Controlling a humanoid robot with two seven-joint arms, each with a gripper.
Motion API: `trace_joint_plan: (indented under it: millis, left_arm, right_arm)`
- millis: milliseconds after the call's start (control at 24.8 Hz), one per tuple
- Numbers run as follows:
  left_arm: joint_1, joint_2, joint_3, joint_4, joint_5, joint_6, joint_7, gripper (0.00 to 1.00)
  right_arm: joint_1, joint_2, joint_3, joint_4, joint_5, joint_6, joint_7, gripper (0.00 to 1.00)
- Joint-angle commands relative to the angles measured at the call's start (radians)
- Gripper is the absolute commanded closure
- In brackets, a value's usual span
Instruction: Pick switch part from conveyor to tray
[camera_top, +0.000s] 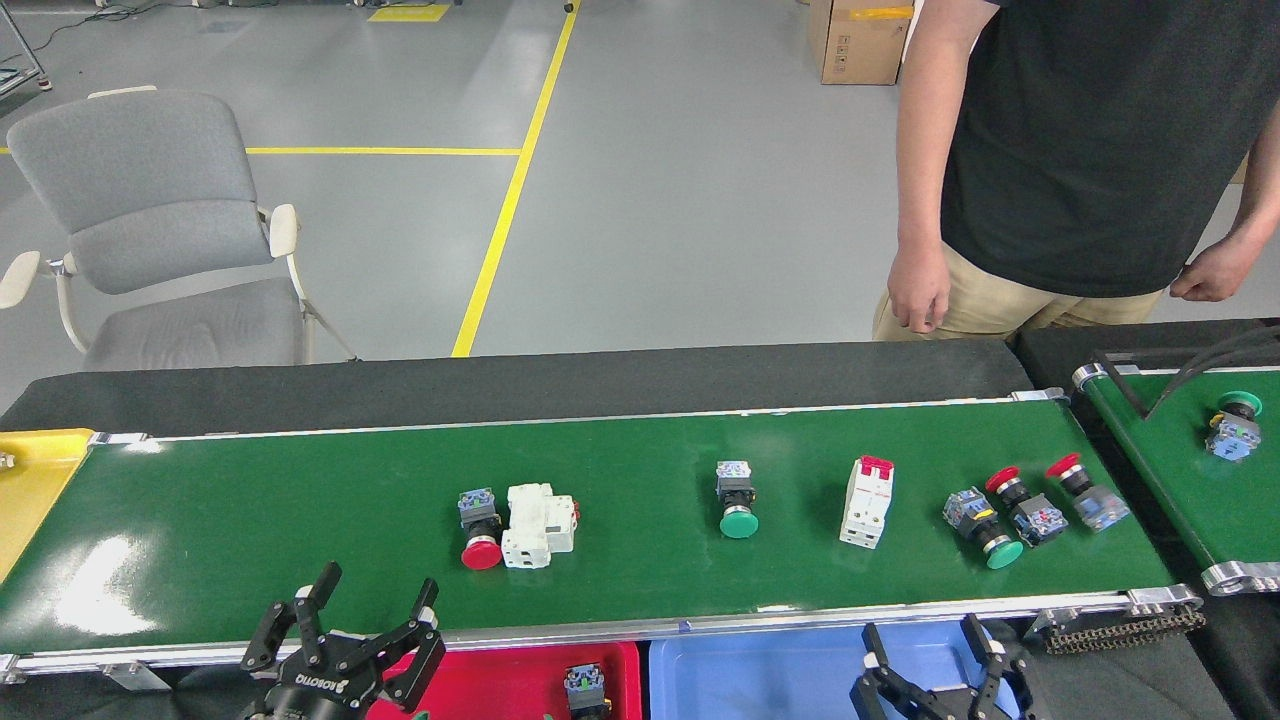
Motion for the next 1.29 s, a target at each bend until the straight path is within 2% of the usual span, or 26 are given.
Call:
trace_joint_plan:
  millis: [0,81,202,283,323,404,444,484,606,727,807,848,888,969,1009,1090,1130,1252]
  left_arm:
    - [-0.034,-0.001,-0.007,0.024,-0.005,0.005,-0.005,0.0]
    - [-0.054,0.005,-0.004,0.058,-0.005,0.005,-0.003,0.0]
    - [-0.068,0.008,-0.002,0.089,-0.005,0.005,-0.003,0.0]
    - [-0.079,0.008,-0.001,0.112,-0.005,0.005,-0.003,0.0]
    - [-0.085,0.008,-0.001,0.119,-0.005,0.005,-0.003,0.0]
    - [-0.106,0.01,0.001,0.144,-0.005,0.005,-0.003,0.0]
    - [-0.119,0.01,0.001,0.161,-0.005,0.007,-0.003,0.0]
    - [-0.132,0.01,0.002,0.179,-0.005,0.008,-0.003,0.0]
    - [-0.178,0.011,0.017,0.239,-0.005,0.019,-0.003,0.0]
    - [-0.208,0.034,0.021,0.287,-0.005,0.042,-0.002,0.0]
    - [-0.212,0.051,0.021,0.306,-0.003,0.074,0.0,0.01]
    - [-0.212,0.056,0.021,0.311,-0.003,0.088,0.004,0.04]
    - [-0.211,0.059,0.021,0.316,0.004,0.091,0.008,0.23]
    - [-0.191,0.064,0.019,0.302,0.012,0.082,0.008,0.73]
    - [-0.183,0.067,0.022,0.302,0.027,0.074,0.008,0.84]
    - [-0.175,0.068,0.022,0.3,0.075,0.059,0.008,0.92]
    - [-0.172,0.071,0.022,0.296,0.092,0.054,0.008,0.94]
    - [-0.111,0.088,0.022,0.227,0.121,0.048,0.009,0.97]
  right_arm:
    - [-0.072,0.006,0.049,0.054,0.005,0.097,0.016,0.02]
    - [-0.162,0.006,0.102,0.141,0.003,0.166,0.016,0.02]
    - [-0.238,0.017,0.145,0.242,0.003,0.207,0.016,0.02]
    - [-0.273,0.052,0.153,0.292,0.002,0.218,0.017,0.03]
    - [-0.284,0.061,0.155,0.31,0.002,0.218,0.017,0.1]
    - [-0.297,0.061,0.161,0.331,0.002,0.212,0.016,0.49]
    - [-0.3,0.057,0.171,0.333,0.003,0.21,0.016,0.61]
    - [-0.302,0.052,0.182,0.333,0.002,0.209,0.014,0.68]
    - [-0.3,0.027,0.19,0.327,-0.005,0.19,0.008,0.85]
    - [-0.287,0.011,0.19,0.301,-0.005,0.12,-0.003,0.97]
    - [-0.265,0.006,0.188,0.247,-0.006,0.089,-0.027,0.98]
    - [-0.247,-0.002,0.187,0.215,-0.008,0.078,-0.038,0.98]
    - [-0.218,-0.023,0.185,0.163,-0.018,0.045,-0.059,0.98]
    - [-0.144,-0.088,0.179,0.066,-0.057,-0.038,-0.096,0.98]
    - [-0.083,-0.137,0.176,-0.011,-0.086,-0.095,-0.118,0.98]
    - [0.052,-0.232,0.145,-0.123,-0.163,-0.193,-0.132,0.97]
    - [0.089,-0.258,0.127,-0.136,-0.181,-0.225,-0.136,0.97]
    - [0.186,-0.29,0.043,-0.136,-0.201,-0.334,-0.145,0.88]
